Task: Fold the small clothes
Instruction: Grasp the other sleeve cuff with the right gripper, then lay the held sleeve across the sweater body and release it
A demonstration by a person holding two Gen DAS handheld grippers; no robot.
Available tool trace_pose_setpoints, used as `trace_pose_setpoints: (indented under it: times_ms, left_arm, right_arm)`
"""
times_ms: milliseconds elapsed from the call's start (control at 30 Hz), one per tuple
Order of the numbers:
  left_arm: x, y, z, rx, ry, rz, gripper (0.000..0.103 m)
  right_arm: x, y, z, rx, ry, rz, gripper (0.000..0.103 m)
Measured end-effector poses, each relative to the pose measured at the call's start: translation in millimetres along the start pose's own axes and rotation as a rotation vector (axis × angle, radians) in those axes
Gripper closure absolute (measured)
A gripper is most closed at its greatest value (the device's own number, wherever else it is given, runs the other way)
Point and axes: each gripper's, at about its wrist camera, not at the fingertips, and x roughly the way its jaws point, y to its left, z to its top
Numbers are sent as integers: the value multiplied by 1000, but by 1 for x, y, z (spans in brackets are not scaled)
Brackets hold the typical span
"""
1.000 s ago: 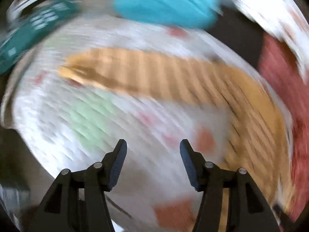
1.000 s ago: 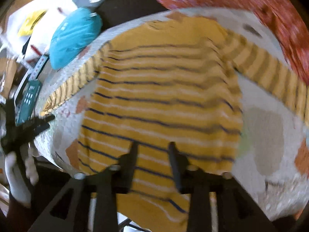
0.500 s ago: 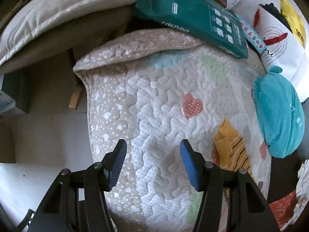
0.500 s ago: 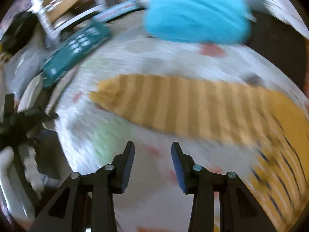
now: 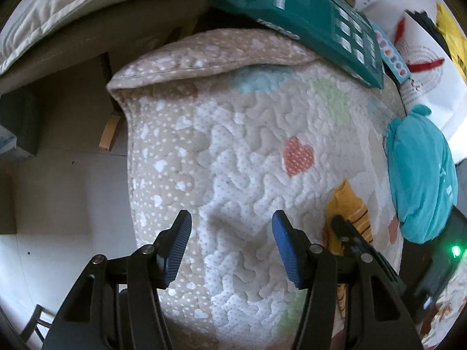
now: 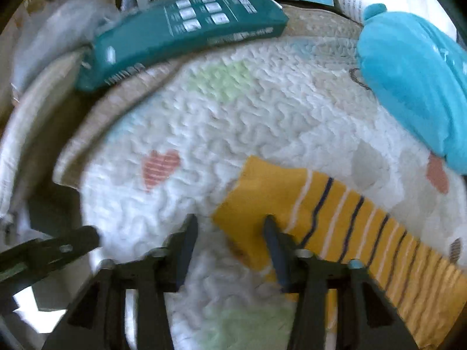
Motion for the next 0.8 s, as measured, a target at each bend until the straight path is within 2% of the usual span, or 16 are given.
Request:
trace_pose_setpoints:
  times_ms: [33,167,233,333,433,600,667,733,800]
  left_arm:
    - [0,-4,-2,15,-2,-1,47]
    - [3,-28,-15,93,-5,4,47]
    - [6,-40,-24,129,7,2,47]
    - [7,-66,-46,213,11,-15,47]
    - [8,-101,-76,345,24,-49,47]
    - [17,-157,-142,570,77,-95,47]
    - [18,-175,-167,652,91,-109,47]
    - [20,-190,-194,749,100,-116,47]
    - [24,-202,-221,846,155,-161,47]
  right_arm:
    - [-1,-6,-1,27,8,-18,98]
    - [-51,-58,-12,277,-110,9,98]
    - [-91,-97,-32,408,-187,-12,98]
    - [-140,-150,-70,564,-252,-77,98]
    - [-187,-213,-134,710,-278,-214,98]
    - [-248,-312,-269,1006,-233,-447,98]
    - [-258,-338,-315,1082,-190,-529,98]
    - [-261,-358,-357,1165,-146,-569,99]
    - [-259,-371,-394,1238,-105,-593,99]
